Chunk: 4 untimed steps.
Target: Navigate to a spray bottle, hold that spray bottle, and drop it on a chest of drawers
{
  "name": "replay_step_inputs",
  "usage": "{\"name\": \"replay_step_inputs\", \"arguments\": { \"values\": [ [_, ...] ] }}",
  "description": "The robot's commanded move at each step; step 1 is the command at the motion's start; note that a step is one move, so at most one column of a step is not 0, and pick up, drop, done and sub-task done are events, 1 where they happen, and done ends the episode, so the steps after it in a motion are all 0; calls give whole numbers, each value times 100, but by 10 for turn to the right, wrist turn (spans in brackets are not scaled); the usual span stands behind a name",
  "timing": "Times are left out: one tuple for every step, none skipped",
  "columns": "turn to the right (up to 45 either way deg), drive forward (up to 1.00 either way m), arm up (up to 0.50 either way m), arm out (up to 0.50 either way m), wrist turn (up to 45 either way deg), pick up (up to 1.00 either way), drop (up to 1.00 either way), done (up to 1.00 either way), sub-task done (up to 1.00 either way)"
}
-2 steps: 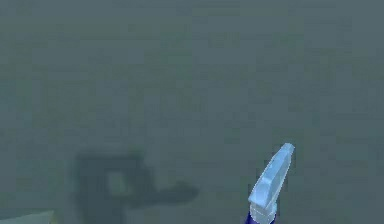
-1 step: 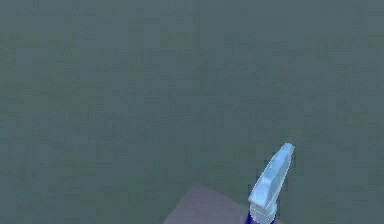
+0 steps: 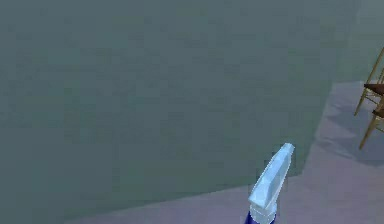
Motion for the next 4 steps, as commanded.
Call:
{"name": "replay_step_inputs", "arguments": {
  "values": [
    [300, 0, 0, 0, 0, 0, 0, 0, 0],
    [450, 0, 0, 0, 0, 0, 0, 0, 0],
    [450, 0, 0, 0, 0, 0, 0, 0, 0],
    [450, 0, 0, 0, 0, 0, 0, 0, 0]
  ]
}}
